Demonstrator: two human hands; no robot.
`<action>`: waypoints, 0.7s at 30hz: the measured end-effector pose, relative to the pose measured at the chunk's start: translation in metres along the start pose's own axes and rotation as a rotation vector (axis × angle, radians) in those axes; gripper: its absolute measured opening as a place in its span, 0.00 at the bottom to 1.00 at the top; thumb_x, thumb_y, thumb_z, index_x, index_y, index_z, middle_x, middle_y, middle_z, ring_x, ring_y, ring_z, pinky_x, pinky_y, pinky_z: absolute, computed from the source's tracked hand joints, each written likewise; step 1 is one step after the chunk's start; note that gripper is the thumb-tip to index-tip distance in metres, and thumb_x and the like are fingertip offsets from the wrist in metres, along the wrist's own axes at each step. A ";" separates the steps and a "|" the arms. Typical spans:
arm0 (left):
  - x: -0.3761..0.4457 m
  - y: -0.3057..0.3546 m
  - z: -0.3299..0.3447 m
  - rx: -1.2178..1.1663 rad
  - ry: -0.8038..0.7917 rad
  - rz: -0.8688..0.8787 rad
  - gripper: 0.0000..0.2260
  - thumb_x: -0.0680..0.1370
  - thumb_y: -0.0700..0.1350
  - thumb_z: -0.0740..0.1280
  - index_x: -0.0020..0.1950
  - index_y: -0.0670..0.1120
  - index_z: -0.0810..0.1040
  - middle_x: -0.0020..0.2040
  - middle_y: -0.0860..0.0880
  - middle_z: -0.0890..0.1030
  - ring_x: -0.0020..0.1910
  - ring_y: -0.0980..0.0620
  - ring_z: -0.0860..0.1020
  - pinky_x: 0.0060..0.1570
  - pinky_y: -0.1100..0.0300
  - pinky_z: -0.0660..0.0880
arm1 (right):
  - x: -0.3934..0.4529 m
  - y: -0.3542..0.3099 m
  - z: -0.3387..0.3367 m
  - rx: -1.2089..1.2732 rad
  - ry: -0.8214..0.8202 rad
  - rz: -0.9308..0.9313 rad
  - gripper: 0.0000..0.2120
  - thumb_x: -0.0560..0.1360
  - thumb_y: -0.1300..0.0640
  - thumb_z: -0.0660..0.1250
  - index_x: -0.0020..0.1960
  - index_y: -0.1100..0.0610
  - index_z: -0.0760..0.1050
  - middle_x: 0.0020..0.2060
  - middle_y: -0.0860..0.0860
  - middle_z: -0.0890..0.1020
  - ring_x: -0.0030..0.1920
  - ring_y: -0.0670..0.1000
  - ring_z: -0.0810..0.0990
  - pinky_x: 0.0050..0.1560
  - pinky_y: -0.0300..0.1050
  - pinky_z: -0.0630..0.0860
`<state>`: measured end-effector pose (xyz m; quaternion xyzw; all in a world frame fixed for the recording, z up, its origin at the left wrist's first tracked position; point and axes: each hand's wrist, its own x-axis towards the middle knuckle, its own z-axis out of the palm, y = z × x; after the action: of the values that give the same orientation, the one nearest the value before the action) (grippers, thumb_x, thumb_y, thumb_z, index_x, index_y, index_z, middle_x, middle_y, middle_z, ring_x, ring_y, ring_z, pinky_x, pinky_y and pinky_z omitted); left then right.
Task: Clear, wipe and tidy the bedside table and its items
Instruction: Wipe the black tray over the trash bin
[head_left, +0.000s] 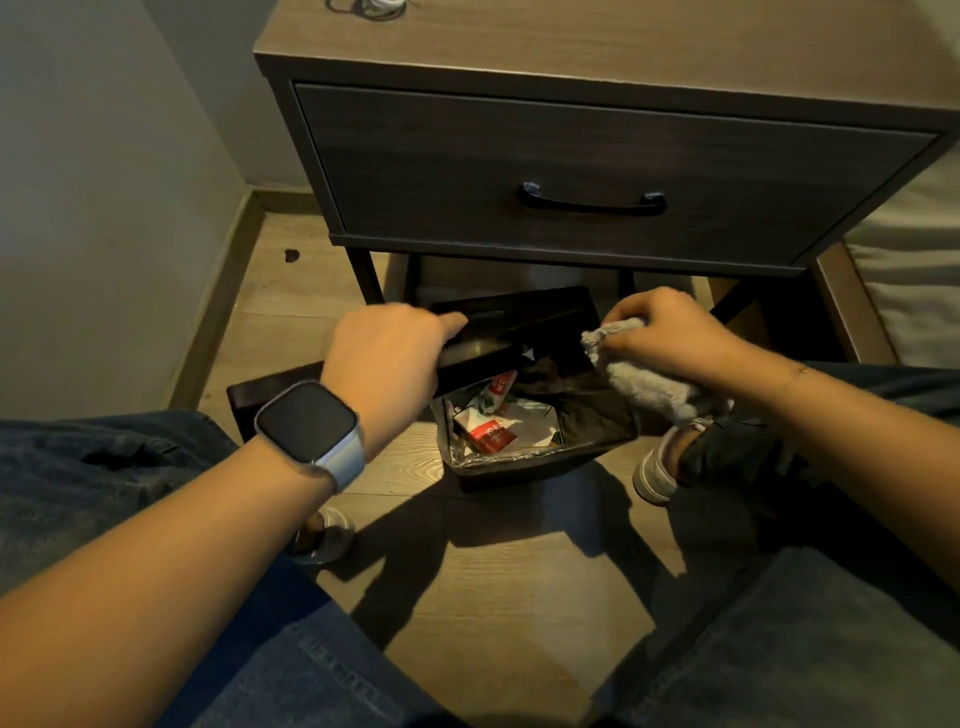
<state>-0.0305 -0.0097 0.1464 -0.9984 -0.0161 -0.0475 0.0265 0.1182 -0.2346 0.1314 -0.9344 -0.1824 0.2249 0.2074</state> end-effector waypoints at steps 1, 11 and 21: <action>-0.006 0.003 0.002 0.016 0.015 0.026 0.25 0.77 0.40 0.63 0.73 0.55 0.66 0.50 0.50 0.81 0.50 0.46 0.79 0.35 0.55 0.68 | -0.002 0.001 -0.008 0.104 -0.027 0.037 0.05 0.68 0.54 0.73 0.41 0.55 0.82 0.41 0.51 0.83 0.47 0.51 0.80 0.47 0.47 0.75; -0.055 0.031 0.024 0.110 0.076 0.286 0.26 0.62 0.33 0.71 0.60 0.41 0.80 0.48 0.44 0.84 0.42 0.42 0.80 0.33 0.54 0.74 | 0.006 0.008 0.010 0.347 -0.038 0.119 0.10 0.68 0.55 0.73 0.46 0.60 0.81 0.38 0.55 0.81 0.36 0.49 0.76 0.33 0.41 0.69; -0.070 0.044 0.051 0.117 -0.124 0.233 0.40 0.54 0.35 0.77 0.67 0.42 0.76 0.55 0.43 0.79 0.48 0.42 0.76 0.40 0.50 0.74 | -0.015 0.015 0.047 -0.080 0.017 -0.242 0.14 0.72 0.45 0.68 0.56 0.47 0.78 0.49 0.48 0.80 0.49 0.51 0.79 0.47 0.49 0.77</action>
<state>-0.0940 -0.0533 0.0869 -0.9913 0.0955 0.0189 0.0890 0.0857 -0.2394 0.0915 -0.9149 -0.3011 0.1830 0.1971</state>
